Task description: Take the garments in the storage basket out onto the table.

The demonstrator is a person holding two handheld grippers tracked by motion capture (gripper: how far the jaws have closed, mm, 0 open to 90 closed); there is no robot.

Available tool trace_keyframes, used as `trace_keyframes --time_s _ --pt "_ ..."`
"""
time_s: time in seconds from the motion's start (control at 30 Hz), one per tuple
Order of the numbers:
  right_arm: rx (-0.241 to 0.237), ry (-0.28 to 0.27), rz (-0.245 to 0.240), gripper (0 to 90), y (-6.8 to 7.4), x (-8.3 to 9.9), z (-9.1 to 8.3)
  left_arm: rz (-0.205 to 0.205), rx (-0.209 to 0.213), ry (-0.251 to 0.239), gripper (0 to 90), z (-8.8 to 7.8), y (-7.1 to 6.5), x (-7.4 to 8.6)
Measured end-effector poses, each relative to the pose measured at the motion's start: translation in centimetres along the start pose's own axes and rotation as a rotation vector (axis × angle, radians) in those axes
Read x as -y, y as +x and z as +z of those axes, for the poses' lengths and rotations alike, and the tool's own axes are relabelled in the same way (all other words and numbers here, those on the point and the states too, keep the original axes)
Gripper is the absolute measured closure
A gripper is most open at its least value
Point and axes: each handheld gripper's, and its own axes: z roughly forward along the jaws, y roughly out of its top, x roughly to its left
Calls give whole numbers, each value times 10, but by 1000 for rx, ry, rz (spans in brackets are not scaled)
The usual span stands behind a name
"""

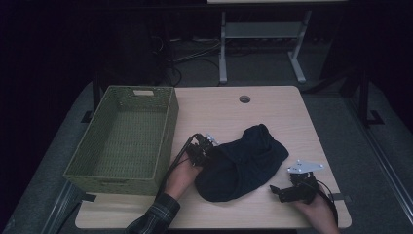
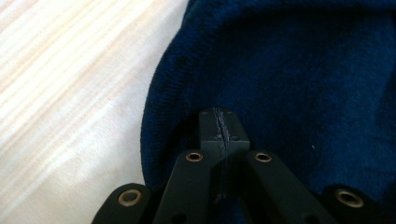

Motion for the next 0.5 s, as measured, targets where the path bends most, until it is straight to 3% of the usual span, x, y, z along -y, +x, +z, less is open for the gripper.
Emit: trace_keyframes --time_s 0.27,0.37,0.5 --pt "0 0 0 13 0 0 0 16 42 -10 898 -8 -16 17" --pt "0 0 0 13 0 0 0 6 81 -40 896 -12 -22 31" --pt "-1 0 -2 14 0 0 0 3 104 -63 892 -15 -26 40"
